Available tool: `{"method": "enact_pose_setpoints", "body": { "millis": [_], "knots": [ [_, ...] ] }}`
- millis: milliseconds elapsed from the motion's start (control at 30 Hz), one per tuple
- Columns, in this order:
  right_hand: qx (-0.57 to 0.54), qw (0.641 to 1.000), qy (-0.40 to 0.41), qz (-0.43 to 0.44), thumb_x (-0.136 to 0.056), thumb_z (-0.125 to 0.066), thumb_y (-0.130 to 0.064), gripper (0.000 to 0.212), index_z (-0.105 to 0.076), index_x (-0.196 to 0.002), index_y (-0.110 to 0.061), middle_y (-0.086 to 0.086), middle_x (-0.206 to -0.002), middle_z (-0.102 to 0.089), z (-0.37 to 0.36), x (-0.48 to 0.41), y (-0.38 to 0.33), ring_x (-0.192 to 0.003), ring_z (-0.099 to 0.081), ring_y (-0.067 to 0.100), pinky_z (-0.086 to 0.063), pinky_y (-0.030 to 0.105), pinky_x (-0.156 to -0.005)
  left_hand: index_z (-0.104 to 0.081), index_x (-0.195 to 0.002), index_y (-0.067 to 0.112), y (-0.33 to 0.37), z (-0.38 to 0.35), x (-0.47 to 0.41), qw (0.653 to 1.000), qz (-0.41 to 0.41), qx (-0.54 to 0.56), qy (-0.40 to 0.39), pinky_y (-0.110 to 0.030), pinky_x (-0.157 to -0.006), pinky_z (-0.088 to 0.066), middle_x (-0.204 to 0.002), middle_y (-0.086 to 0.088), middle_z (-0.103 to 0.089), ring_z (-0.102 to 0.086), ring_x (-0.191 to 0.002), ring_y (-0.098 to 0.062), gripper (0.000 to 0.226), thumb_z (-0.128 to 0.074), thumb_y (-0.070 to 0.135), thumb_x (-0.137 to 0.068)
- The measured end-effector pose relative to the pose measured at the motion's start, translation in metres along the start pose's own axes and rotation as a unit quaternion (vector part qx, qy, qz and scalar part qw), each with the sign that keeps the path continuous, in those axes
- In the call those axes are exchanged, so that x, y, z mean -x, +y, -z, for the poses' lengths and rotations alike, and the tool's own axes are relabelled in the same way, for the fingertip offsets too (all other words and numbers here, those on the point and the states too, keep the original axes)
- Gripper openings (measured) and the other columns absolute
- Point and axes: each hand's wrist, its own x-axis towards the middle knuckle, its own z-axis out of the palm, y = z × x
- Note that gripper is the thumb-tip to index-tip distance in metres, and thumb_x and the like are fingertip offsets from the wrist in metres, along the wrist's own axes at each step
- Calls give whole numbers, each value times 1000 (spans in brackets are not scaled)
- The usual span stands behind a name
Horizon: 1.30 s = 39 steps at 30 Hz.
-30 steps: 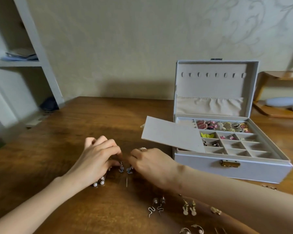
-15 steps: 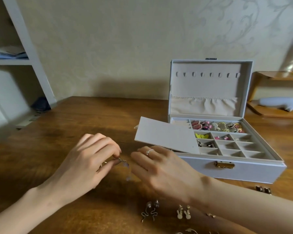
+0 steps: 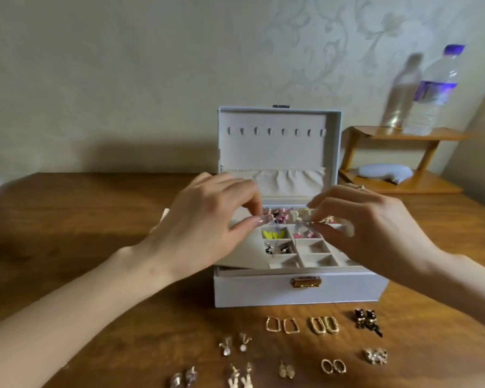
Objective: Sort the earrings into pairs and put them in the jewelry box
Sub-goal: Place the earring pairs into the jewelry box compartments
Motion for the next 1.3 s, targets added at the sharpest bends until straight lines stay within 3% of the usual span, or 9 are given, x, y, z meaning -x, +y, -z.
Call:
{"method": "enact_pose_setpoints", "body": {
  "millis": [67,167,300,433,533,700,1000,1200,1300],
  "knots": [
    [8,1000,-5,-30,-80,-61,-34,19,-70,-79,-18,-5,-93,-69,-2,4,14,-78,-66,19,-55,39,-54,-59,-81,19,4,-18,-16,1000,8,23,-15,-14,-76,-33,-79,12,-60,-52,-76,-3,9,-66,25,-80],
    [4,998,-7,-70,-78,-60,-37,21,-70,-79,-19,-6,-90,-69,-5,11,31,-76,-65,19,-55,39,-55,-59,-81,17,12,-43,-34,997,28,61,-35,-23,-73,-38,-78,7,-62,-54,-76,-10,10,-69,20,-80],
    [-1,994,-9,-105,-76,-65,-34,13,-70,-78,-22,-7,-89,-69,-6,20,44,-71,-63,17,-54,39,-55,-61,-87,19,23,-69,-44,992,78,79,-57,-16,-64,-30,-82,12,-54,-49,-80,-9,6,-64,24,-84],
    [-16,992,-22,-123,-77,-70,-30,8,-70,-79,-22,-8,-90,-68,-6,26,49,-73,-63,17,-54,41,-57,-63,-85,21,23,-88,-45,982,121,102,-100,-28,-81,-39,-89,14,-53,-50,-96,-10,8,-67,27,-82],
    [-27,991,-24,-128,-77,-70,-30,9,-71,-80,-22,-8,-91,-68,-7,28,51,-70,-61,15,-54,41,-57,-63,-82,23,24,-93,-45,977,144,90,-129,-32,-92,-36,-103,11,-55,-44,-104,-11,10,-68,31,-81],
    [-38,990,-30,-130,-78,-71,-27,6,-71,-79,-21,-7,-92,-68,-11,29,49,-70,-59,14,-54,40,-59,-64,-88,24,24,-95,-47,972,153,45,-175,-31,-95,-31,-113,8,-52,-39,-112,-12,11,-62,35,-85],
    [-44,987,-79,-136,-79,-73,-27,5,-71,-81,-22,-7,-99,-67,-17,26,42,-85,-62,13,-50,30,-64,-60,-88,25,26,-94,-42,968,145,46,-201,-27,-87,-36,-102,10,-49,-41,-102,-10,15,-60,40,-85],
    [-99,978,-99,-153,-78,-72,-27,8,-73,-83,-21,-7,-90,-66,-11,10,44,-77,-59,8,-51,31,-65,-57,-100,26,19,-76,-48,960,194,139,-145,-32,-79,-51,-95,12,-61,-57,-86,-5,11,-59,26,-89],
    [-96,975,-134,-151,-79,-71,-29,9,-73,-84,-22,-6,-87,-67,-8,1,46,-76,-59,9,-51,31,-66,-56,-95,28,15,-73,-54,959,192,164,-129,-23,-69,-49,-87,13,-61,-56,-76,0,11,-58,18,-90]
  ]
}}
